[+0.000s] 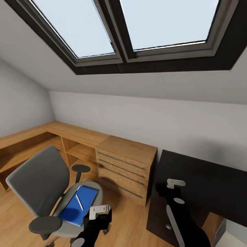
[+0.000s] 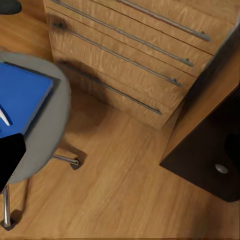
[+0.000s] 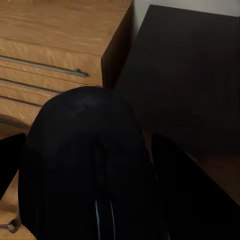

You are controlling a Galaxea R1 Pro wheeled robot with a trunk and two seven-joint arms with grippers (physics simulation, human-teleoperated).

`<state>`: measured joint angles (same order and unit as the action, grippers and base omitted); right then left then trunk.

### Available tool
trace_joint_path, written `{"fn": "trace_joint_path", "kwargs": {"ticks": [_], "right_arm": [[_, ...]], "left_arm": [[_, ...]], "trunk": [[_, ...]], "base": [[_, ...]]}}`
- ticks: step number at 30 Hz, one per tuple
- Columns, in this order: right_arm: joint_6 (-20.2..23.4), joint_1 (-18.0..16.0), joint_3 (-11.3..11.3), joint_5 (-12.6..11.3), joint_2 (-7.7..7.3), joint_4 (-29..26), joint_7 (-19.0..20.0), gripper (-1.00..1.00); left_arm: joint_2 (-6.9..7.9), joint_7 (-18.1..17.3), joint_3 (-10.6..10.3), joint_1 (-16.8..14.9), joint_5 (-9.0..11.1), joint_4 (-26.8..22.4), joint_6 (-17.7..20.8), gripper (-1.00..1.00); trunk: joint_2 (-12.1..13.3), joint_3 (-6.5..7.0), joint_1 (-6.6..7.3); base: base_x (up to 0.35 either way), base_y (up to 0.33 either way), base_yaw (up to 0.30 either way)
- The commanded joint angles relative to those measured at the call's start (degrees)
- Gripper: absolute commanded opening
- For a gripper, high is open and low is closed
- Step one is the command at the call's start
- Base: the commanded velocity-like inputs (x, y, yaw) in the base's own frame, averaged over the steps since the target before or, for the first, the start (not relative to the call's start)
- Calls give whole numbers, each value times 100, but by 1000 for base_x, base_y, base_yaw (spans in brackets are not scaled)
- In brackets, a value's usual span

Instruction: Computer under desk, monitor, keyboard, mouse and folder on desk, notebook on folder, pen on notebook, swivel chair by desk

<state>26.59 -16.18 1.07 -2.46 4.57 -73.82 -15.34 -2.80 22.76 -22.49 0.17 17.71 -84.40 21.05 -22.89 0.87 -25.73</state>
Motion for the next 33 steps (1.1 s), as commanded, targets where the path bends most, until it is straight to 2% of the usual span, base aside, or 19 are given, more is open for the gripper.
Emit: {"fn": "trace_joint_path", "kwargs": {"ticks": [1,5,11,18,19,20,22,23,28,33], "right_arm": [[19,-2,9,-36,-6,-4,-31,-100],[-27,-1,-5,-41,-70,53,-31,-100],[-101,-1,-9,-44,-126,87,-18,-100],[-468,-7,-33,-47,-168,692,-6,-100],[-495,-10,-35,-50,-209,752,-6,-100],[-547,-23,-44,-70,-319,945,-9,-100],[-574,-34,-71,-74,-355,1070,-7,-100],[-746,-58,-143,-78,-390,1387,-5,-100],[-941,-193,-172,-79,-418,1816,-5,-100],[-1209,-417,-176,-94,-509,2356,-5,-100]], "left_arm": [[11,50,1,0,46,99,10,100],[119,47,154,1,39,283,-2,100],[142,45,138,1,40,297,3,100],[148,44,132,1,39,296,9,100],[148,43,133,1,39,294,11,100],[148,44,133,1,39,298,20,100],[148,44,135,1,38,299,30,100],[148,44,139,1,32,300,37,100],[148,44,140,1,37,301,42,100],[148,44,140,1,39,301,41,100]], "trunk": [[-3,0,-5],[-3,0,-5],[-3,0,-5],[-3,0,-5],[-3,0,-5],[-3,0,-5],[-3,0,-5],[-3,0,-5],[-3,0,-5],[-3,0,-5]], "base": [[324,0,0],[325,0,0],[326,0,0],[272,-35,0],[72,-24,0],[15,-5,0],[12,-35,0],[107,-231,0],[136,-279,0],[175,-279,0]]}}
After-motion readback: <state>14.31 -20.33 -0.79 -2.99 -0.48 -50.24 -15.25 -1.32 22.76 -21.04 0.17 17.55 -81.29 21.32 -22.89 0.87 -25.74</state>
